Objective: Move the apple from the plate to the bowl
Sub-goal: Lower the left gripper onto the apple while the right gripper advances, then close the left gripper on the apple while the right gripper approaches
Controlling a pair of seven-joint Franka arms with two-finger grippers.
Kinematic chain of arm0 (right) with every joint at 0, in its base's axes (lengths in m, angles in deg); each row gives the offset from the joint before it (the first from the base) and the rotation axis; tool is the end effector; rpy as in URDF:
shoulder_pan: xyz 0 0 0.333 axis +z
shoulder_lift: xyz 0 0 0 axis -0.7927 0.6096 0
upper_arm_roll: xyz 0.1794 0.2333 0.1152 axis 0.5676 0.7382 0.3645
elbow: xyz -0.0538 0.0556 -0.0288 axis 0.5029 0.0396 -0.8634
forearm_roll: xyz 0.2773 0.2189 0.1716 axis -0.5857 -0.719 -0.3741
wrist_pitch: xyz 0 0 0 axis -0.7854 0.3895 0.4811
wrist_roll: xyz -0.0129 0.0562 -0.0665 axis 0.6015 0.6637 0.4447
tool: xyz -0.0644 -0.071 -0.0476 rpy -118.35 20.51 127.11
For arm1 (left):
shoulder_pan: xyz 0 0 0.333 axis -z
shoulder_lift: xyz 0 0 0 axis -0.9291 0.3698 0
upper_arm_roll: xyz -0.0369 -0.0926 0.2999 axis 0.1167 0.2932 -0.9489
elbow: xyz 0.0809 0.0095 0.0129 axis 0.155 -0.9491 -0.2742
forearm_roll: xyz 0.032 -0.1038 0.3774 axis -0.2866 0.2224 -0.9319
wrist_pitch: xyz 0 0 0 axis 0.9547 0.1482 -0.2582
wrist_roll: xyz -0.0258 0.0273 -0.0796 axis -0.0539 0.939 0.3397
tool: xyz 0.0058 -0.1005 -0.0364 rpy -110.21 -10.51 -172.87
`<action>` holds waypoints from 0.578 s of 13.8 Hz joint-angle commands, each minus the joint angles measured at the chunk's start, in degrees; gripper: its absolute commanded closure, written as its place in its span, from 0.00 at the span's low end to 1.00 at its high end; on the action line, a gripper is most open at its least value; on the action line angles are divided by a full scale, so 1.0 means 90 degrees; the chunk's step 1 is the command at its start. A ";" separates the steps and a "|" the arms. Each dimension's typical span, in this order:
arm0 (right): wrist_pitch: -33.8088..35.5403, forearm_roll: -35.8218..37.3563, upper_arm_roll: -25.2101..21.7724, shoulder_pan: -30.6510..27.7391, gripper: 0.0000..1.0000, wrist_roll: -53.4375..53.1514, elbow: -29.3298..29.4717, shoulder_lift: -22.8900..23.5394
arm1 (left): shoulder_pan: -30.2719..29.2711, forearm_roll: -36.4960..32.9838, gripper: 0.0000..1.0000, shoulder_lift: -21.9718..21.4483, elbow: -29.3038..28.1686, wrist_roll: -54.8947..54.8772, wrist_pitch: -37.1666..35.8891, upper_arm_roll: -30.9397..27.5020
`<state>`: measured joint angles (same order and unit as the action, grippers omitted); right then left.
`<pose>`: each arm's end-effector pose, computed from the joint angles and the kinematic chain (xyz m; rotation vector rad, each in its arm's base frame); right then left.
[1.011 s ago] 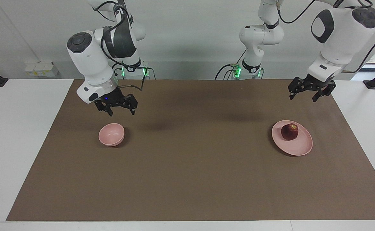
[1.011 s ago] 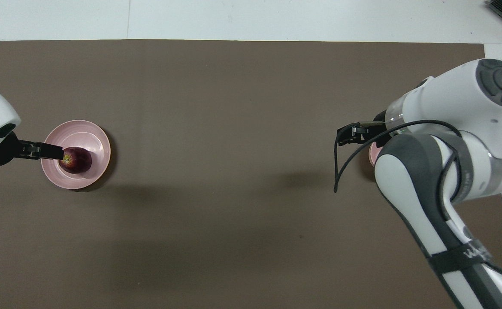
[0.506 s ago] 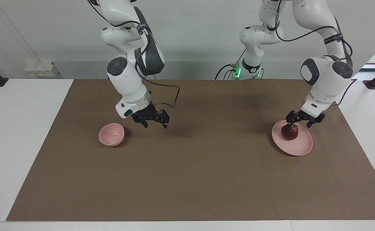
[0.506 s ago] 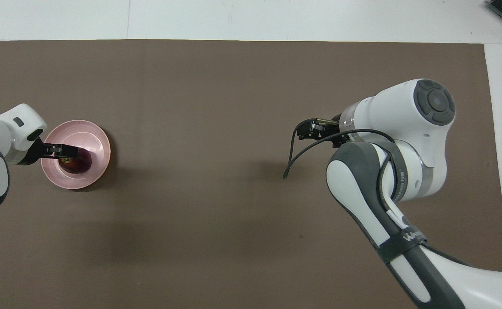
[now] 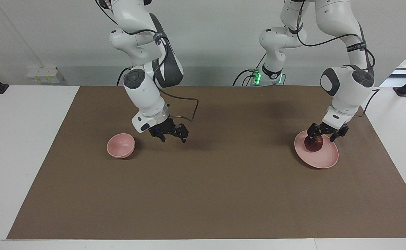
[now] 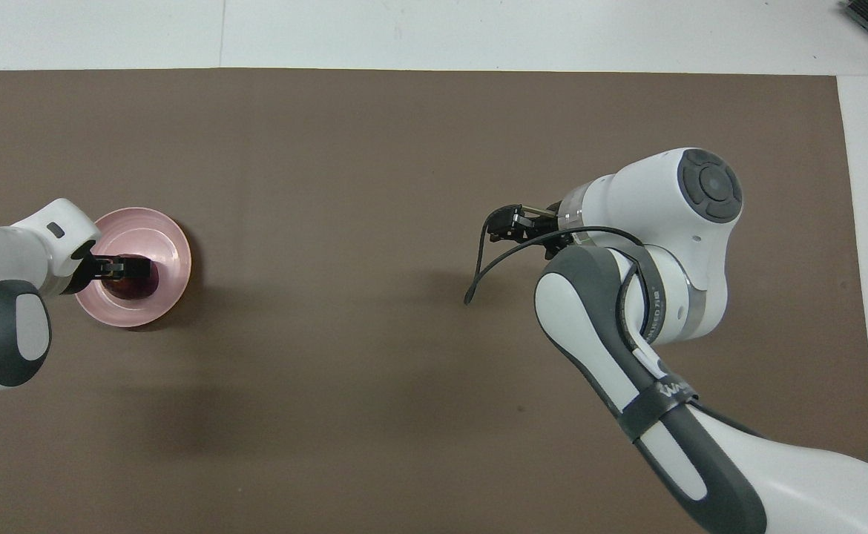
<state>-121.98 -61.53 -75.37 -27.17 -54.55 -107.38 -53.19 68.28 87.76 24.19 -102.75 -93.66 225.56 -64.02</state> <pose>0.5985 0.2124 0.3933 -2.7831 0.3784 0.0003 0.5559 0.0358 0.3499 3.1270 -0.0851 0.2393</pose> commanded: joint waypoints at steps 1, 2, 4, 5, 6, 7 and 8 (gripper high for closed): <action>-0.0260 -0.0281 -0.0011 0.0248 0.00 -0.0289 -0.0083 0.0130 | -0.0018 0.0122 0.00 -0.0068 -0.0126 0.0045 0.0208 0.0029; -0.0445 -0.0281 -0.0011 0.0365 0.00 -0.0435 -0.0093 0.0189 | -0.0028 0.0122 0.00 -0.0039 -0.0145 0.0036 0.0218 0.0029; -0.0496 -0.0281 -0.0011 0.0415 0.00 -0.0486 -0.0181 0.0190 | 0.0021 0.0132 0.00 0.0127 -0.0204 0.0036 0.0334 0.0029; -0.0496 -0.0281 -0.0011 0.0415 0.00 -0.0476 -0.0191 0.0199 | 0.0011 0.0132 0.00 0.0127 -0.0214 0.0036 0.0325 0.0019; -0.0496 -0.0281 -0.0011 0.0415 0.00 -0.0486 -0.0191 0.0199 | 0.0011 0.0123 0.00 0.0098 -0.0243 0.0036 0.0277 0.0019; -0.0515 -0.0330 -0.0011 0.0415 0.00 -0.0515 -0.0191 0.0199 | 0.0021 0.0122 0.19 0.0088 -0.0282 0.0045 0.0257 0.0019; -0.0535 -0.0659 -0.0011 0.0405 0.00 -0.0515 -0.0191 0.0199 | 0.0031 0.0132 0.56 0.0088 -0.0263 0.0045 0.0209 0.0019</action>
<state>-125.35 -63.84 -75.49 -23.33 -58.67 -108.27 -50.92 68.29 88.17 25.65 -103.91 -93.56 226.69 -63.81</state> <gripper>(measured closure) 0.000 0.110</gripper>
